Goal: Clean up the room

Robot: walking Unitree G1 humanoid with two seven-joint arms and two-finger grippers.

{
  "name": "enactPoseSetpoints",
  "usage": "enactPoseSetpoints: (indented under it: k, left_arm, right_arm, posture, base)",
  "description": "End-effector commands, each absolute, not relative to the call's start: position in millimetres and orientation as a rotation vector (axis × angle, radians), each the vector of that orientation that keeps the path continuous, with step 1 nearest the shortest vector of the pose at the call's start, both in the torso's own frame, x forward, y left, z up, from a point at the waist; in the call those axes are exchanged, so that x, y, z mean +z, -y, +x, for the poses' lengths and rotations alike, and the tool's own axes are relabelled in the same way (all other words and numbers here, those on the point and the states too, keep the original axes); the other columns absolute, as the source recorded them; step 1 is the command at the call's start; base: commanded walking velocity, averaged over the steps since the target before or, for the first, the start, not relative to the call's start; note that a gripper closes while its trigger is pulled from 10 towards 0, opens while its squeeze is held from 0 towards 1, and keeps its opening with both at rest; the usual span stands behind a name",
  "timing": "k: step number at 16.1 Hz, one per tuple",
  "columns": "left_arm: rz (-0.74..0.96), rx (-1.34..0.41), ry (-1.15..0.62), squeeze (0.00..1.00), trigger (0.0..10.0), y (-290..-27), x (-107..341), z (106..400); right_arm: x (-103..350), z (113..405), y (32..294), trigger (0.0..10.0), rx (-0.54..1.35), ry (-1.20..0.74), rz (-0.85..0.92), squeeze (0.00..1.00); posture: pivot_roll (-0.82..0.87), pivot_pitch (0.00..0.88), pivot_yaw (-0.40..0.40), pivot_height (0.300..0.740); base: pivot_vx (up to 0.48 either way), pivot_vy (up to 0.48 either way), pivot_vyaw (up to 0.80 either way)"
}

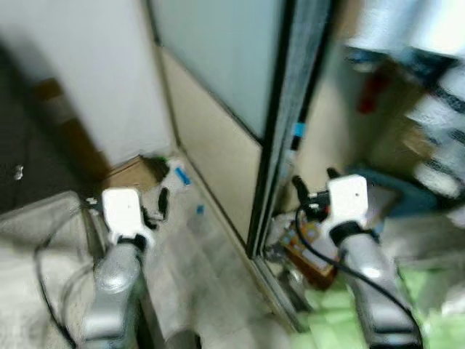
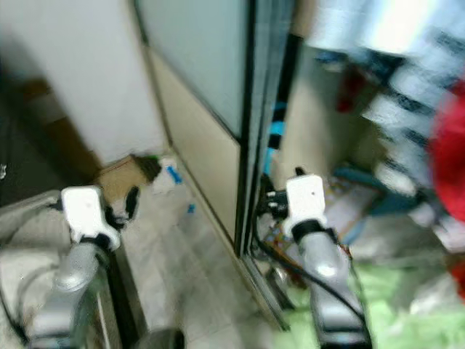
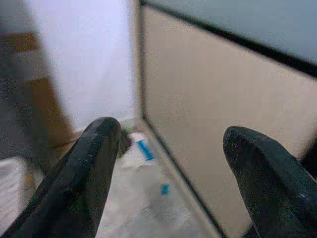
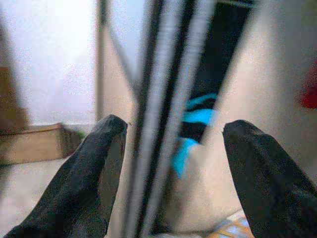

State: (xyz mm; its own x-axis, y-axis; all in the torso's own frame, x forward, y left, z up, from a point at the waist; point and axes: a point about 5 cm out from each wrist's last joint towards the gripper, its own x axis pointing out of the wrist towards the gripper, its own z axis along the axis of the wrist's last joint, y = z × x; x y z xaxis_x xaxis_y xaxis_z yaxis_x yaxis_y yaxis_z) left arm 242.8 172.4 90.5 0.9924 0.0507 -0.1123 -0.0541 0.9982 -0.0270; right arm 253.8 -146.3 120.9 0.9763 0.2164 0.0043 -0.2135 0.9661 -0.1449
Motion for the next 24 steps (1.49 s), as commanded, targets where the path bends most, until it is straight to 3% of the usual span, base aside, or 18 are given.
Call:
enactPoseSetpoints:
  k: [1, 24]
  left_arm:
    - [-0.040, 0.049, -0.100, 0.00, 10.0, -171, 95, 243]
    - [-0.022, 0.090, -0.044, 0.00, 10.0, -175, 100, 267]
  right_arm:
    - [121, 254, 149, 10.0, 0.216, 0.015, -0.145, 0.00]
    - [136, 285, 148, 10.0, 0.197, 0.103, -0.164, 0.00]
  posture:
    - [-0.06, 0.000, -0.013, 0.740]
    - [-0.08, 0.000, -0.008, 0.740]
  base:
    - [0.000, 0.000, 0.80]
    - [0.000, 0.000, 0.80]
